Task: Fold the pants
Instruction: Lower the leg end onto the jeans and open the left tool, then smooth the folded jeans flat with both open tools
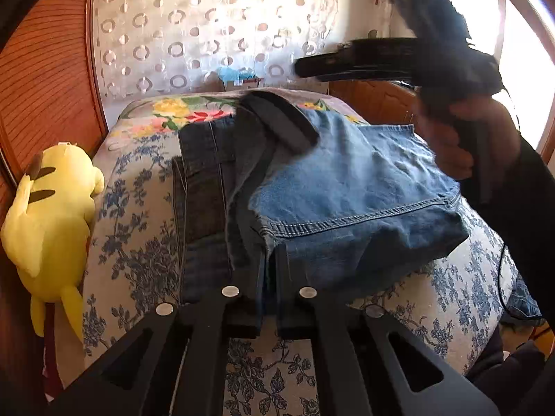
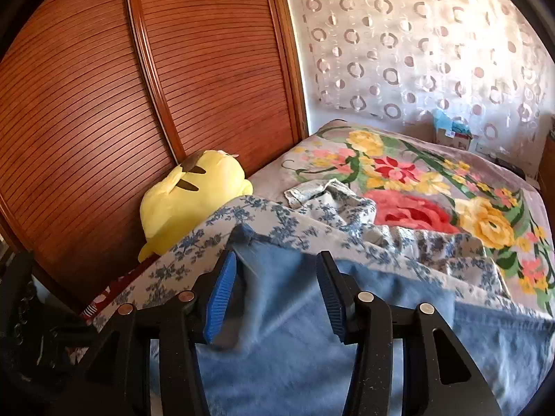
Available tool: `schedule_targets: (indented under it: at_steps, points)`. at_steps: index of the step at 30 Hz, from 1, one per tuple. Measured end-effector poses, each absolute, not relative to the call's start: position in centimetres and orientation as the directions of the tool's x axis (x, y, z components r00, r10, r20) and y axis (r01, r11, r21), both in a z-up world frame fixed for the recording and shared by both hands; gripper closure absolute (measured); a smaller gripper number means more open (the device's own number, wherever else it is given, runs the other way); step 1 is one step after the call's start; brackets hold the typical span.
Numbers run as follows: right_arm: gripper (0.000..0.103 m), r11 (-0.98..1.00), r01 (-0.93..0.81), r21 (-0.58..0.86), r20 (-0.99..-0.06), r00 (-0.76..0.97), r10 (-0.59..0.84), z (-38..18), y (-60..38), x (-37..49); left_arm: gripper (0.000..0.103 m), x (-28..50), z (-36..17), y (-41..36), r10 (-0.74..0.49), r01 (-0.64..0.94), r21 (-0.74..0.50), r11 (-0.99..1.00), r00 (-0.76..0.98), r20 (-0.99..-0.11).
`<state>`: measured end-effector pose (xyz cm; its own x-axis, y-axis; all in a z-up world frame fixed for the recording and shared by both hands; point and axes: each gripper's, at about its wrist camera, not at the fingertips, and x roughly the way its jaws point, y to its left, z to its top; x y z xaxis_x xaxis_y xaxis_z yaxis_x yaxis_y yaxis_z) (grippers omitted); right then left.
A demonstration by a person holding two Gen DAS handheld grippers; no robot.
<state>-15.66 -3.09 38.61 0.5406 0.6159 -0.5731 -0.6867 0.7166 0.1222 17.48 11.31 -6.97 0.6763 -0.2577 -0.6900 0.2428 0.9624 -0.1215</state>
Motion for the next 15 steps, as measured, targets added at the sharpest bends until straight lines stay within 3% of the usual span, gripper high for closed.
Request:
schedule_targets:
  at_steps: [2, 7, 15]
  points:
    - [0.052, 0.736, -0.671, 0.094, -0.582, 0.562, 0.587, 38.5, -4.1, -16.5, 0.091, 17.6, -7.1, 11.2, -0.246, 0.234, -0.113, 0.966, 0.678, -0.693]
    - [0.052, 0.774, -0.631, 0.054, -0.599, 0.600, 0.530, 37.1, -7.1, -19.6, 0.060, 17.8, -6.6, 11.5, -0.234, 0.217, -0.112, 0.970, 0.699, -0.676]
    - [0.052, 0.834, -0.551, 0.036, -0.629, 0.636, 0.447, 33.3, -10.4, -25.8, 0.058, 19.1, -6.6, 11.2, -0.203, 0.196, -0.089, 0.977, 0.700, -0.684]
